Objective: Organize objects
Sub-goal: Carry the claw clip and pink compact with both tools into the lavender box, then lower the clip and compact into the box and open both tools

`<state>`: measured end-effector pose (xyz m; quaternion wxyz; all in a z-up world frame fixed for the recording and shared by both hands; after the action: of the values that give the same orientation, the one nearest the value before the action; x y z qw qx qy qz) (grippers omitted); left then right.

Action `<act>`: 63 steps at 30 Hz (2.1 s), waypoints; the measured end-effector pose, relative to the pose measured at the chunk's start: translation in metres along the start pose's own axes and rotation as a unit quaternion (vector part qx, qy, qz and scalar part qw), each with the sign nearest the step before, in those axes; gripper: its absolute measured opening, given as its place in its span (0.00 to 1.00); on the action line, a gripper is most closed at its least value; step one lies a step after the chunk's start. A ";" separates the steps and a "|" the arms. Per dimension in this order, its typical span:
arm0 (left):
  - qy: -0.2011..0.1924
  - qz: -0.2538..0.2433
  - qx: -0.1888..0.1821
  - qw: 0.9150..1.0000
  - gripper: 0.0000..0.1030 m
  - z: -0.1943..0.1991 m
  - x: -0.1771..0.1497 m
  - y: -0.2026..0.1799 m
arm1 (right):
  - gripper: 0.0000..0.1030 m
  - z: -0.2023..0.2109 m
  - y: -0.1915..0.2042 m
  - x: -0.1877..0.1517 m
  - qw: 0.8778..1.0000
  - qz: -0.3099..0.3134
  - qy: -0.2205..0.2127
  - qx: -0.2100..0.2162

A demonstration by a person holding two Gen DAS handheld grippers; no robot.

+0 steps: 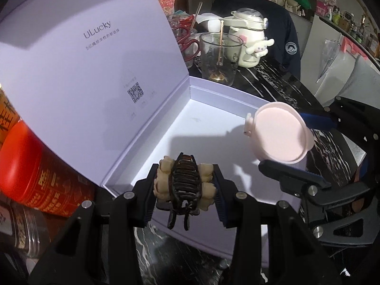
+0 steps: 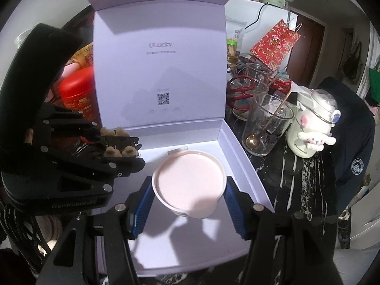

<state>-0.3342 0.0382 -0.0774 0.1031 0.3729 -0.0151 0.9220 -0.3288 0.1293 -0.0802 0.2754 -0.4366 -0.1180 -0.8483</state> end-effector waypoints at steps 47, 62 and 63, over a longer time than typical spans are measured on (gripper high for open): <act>0.112 -0.010 0.025 0.993 0.39 -0.103 -0.004 0.011 | 0.58 -0.091 -0.031 -0.049 0.987 -0.058 0.147 0.020; 0.108 -0.002 0.018 0.994 0.39 -0.102 -0.003 0.009 | 0.70 -0.086 -0.030 -0.051 0.987 -0.063 0.146 -0.007; 0.108 -0.003 0.021 0.994 0.39 -0.097 -0.004 0.012 | 0.71 -0.083 -0.032 -0.052 0.987 -0.066 0.147 -0.009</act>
<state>-0.4006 0.0364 -0.1496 0.0991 0.2729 0.0169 0.9568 -0.3788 0.1376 -0.1694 0.2290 -0.3012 -0.0974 -0.9205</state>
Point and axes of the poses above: each gripper's, at about its wrist camera, not at the fingertips, and z roughly against the way its jaws point, y to its left, x to its top, the point moved 7 cm from there along -z, roughly the way its jaws point, and after that the axes turned 10 degrees about -y, right-handed, at the moved point
